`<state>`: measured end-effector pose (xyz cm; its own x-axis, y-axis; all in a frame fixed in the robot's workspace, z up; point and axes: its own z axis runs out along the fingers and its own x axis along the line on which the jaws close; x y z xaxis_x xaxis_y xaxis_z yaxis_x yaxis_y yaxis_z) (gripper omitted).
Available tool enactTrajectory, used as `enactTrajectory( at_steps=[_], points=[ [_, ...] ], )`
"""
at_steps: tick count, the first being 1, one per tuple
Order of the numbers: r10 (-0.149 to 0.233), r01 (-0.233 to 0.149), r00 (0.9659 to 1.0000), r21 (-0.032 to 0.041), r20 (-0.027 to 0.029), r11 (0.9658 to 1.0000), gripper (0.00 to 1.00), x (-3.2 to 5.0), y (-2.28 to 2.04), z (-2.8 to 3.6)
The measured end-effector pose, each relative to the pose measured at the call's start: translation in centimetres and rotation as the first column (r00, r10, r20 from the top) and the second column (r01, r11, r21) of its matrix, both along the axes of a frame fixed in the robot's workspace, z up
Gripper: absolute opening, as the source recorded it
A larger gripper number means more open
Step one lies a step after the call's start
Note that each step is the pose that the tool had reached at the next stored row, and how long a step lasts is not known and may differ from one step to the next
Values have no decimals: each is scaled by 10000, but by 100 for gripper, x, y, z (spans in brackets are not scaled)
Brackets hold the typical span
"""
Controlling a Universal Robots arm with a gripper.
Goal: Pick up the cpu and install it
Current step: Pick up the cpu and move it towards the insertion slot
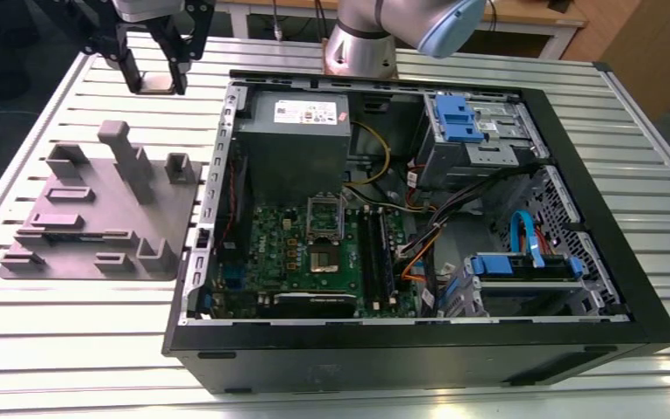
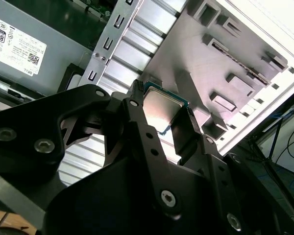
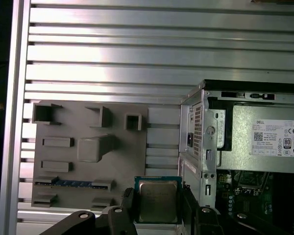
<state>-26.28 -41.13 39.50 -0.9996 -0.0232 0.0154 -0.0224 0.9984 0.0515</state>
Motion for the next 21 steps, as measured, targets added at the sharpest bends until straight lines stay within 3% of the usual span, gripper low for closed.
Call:
enactTrajectory(
  at_steps=[21],
  points=[
    [0,0,10000,0,0,10000,47,54,0,0]
  ],
)
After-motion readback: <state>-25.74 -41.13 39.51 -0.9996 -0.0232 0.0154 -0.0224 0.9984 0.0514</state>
